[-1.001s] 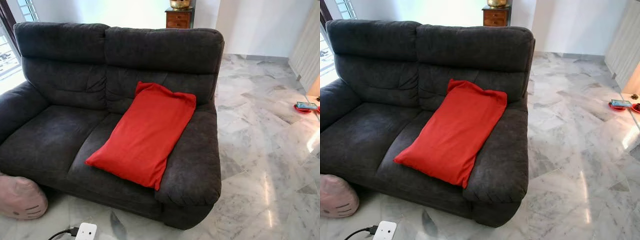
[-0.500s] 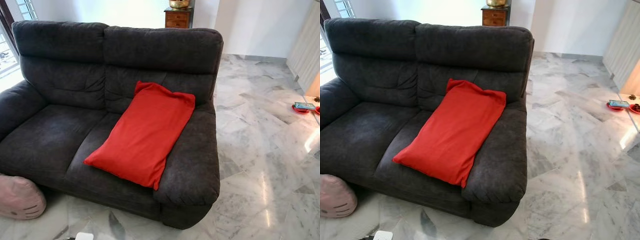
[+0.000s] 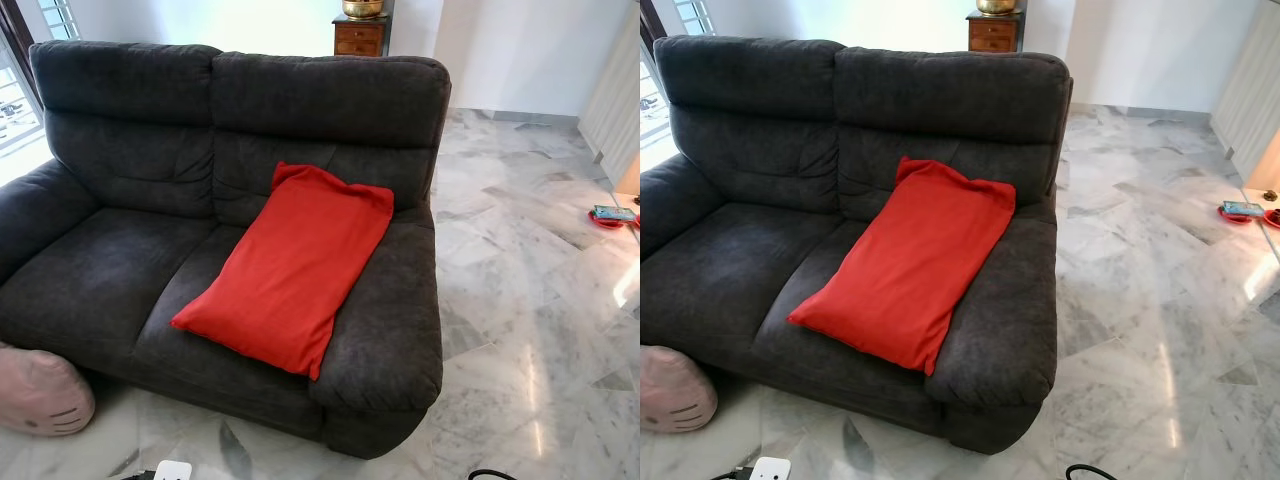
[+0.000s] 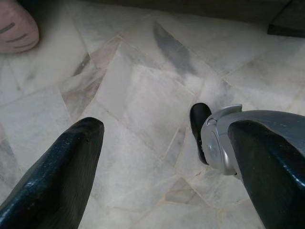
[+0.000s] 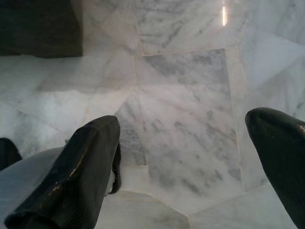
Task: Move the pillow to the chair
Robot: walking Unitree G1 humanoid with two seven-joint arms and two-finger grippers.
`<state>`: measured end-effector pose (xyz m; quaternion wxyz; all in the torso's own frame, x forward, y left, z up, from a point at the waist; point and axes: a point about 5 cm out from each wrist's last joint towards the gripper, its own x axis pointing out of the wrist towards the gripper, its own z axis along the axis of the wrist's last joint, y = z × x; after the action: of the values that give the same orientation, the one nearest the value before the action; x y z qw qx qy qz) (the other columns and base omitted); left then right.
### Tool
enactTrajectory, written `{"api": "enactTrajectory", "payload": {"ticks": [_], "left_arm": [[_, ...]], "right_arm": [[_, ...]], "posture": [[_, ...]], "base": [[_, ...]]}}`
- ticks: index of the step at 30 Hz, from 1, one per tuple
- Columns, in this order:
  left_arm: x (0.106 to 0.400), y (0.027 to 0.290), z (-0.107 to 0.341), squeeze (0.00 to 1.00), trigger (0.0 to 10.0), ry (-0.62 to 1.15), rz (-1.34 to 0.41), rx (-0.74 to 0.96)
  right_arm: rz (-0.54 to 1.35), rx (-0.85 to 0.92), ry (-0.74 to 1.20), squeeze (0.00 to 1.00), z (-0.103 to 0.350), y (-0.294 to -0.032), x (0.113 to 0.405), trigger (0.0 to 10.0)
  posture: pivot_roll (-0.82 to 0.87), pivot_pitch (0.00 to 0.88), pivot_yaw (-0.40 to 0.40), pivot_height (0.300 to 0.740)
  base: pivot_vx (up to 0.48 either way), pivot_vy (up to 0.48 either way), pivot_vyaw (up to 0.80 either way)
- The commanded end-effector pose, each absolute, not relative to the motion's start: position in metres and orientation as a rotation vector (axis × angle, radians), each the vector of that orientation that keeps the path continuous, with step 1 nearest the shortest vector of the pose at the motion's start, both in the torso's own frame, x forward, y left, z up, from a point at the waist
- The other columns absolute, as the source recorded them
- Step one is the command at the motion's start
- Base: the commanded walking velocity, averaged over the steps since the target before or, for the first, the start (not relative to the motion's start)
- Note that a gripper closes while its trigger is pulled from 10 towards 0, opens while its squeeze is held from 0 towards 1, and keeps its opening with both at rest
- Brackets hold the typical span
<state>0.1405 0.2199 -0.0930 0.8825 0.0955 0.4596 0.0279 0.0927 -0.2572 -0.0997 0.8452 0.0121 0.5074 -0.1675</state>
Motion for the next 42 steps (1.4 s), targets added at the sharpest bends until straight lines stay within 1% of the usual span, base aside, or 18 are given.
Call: {"api": "enactTrajectory", "payload": {"ticks": [1,13,42], "left_arm": [[0.1387,0.2192,-0.0945,0.0,10.0,0.979,0.067,0.192],[0.1347,0.2183,-0.0959,0.0,10.0,0.983,0.065,0.189],[0.1378,0.2117,-0.0957,0.0,10.0,0.97,0.04,0.187]], "right_arm": [[-0.362,0.033,1.066,0.0,-0.0995,-0.2567,0.0944,10.0],[-0.35,0.041,1.066,0.0,-0.1015,-0.2475,0.097,10.0],[-0.338,0.037,1.071,0.0,-0.1021,-0.2478,0.0932,10.0]], "posture": [[-0.02,0.045,-0.01,0.74],[-0.02,0.05,-0.011,0.74],[-0.03,0.031,-0.011,0.74]], "base": [[0.0,0.334,0.0],[0.0,0.34,0.0],[0.0,0.338,0.0]]}}
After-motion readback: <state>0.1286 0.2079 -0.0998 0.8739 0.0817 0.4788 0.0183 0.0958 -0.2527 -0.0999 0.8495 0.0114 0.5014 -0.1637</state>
